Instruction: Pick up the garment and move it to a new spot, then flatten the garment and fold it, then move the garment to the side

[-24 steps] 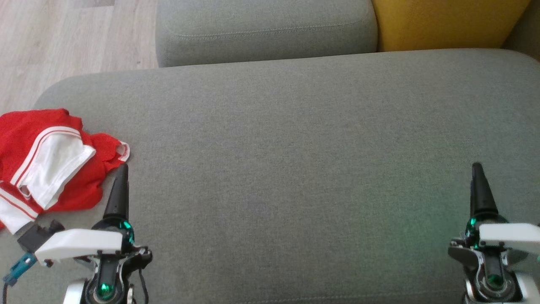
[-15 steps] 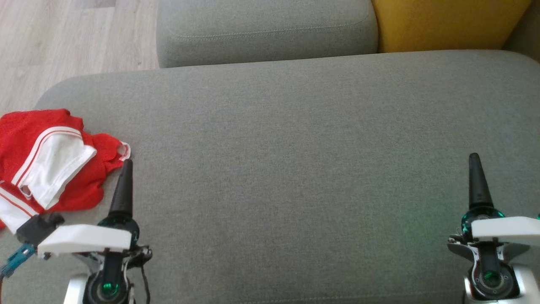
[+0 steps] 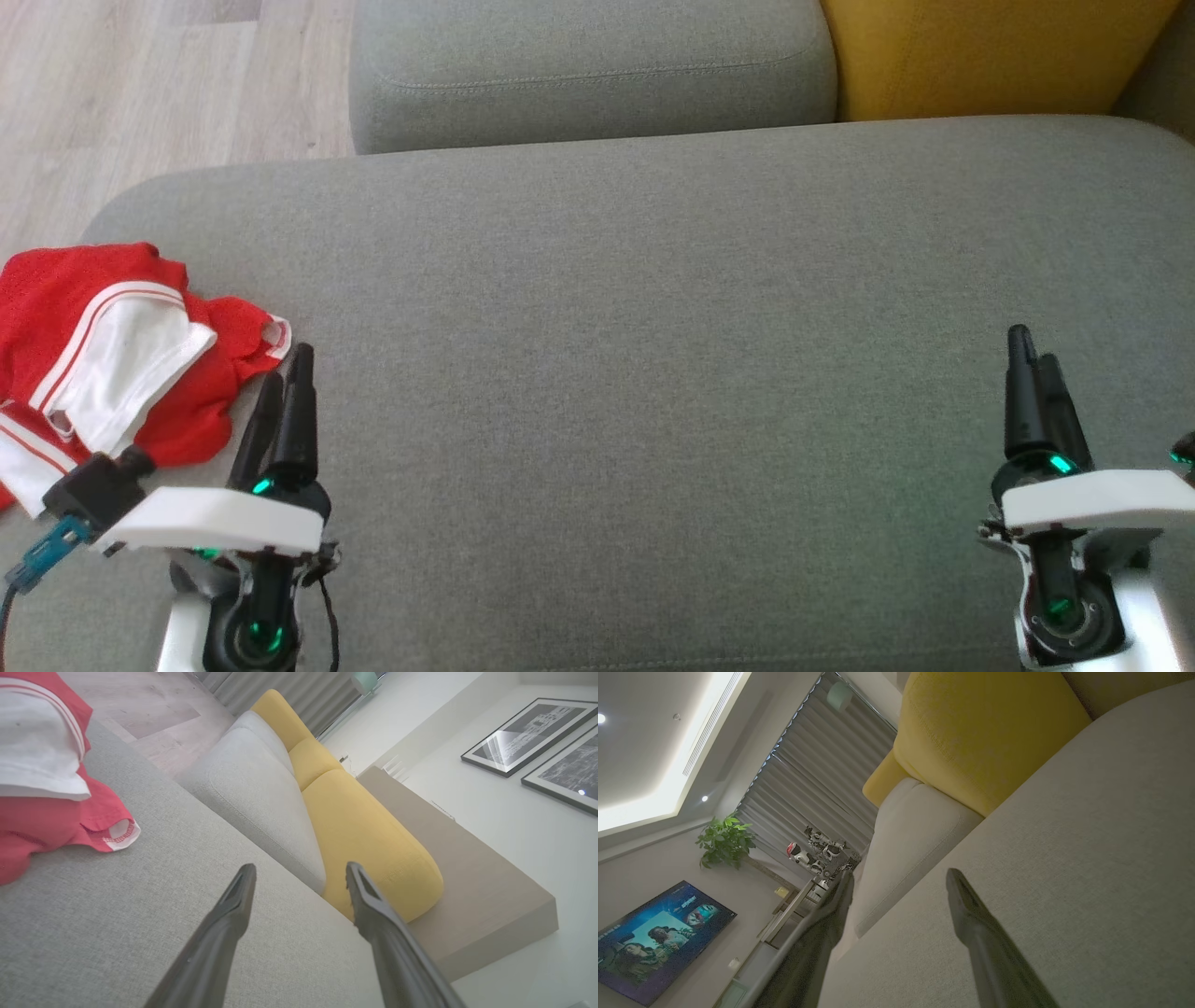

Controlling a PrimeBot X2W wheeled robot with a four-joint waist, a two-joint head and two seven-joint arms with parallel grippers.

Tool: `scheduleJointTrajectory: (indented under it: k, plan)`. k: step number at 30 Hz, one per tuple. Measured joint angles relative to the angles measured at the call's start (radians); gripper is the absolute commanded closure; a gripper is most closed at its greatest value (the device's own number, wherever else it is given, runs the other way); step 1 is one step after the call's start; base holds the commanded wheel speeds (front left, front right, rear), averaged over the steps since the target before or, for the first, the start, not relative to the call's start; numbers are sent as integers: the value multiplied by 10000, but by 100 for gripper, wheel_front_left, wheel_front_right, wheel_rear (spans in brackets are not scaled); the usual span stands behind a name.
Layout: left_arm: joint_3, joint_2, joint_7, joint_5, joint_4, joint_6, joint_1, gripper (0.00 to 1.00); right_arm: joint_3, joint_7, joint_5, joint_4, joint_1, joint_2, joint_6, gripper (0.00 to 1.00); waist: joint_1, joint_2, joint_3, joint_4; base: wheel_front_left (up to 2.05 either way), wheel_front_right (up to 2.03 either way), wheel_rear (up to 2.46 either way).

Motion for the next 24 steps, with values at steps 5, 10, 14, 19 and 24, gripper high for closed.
scheduleJointTrajectory:
  k: [5,10,14,19,24]
  plan:
    - [-134,65,-125,702,-58,58,6,0,146,-113,-754,-13,0,-61,0,0,0,0,-12,9,0,0,0]
    - [-257,207,-272,1567,-102,174,6,0,295,-215,-1693,-12,-1,-100,0,0,0,0,-28,6,0,0,0]
    - [-451,222,-412,2115,-82,240,6,0,408,-230,-2261,65,-1,-109,0,0,0,0,-38,-10,0,0,0]
    - [-570,276,-568,2796,-35,349,7,0,422,-418,-3014,188,-2,-125,0,0,0,0,-51,-10,0,0,0]
    - [-800,324,-698,3448,13,470,11,0,433,-529,-3770,336,-2,-125,0,0,0,0,-68,-11,0,0,0]
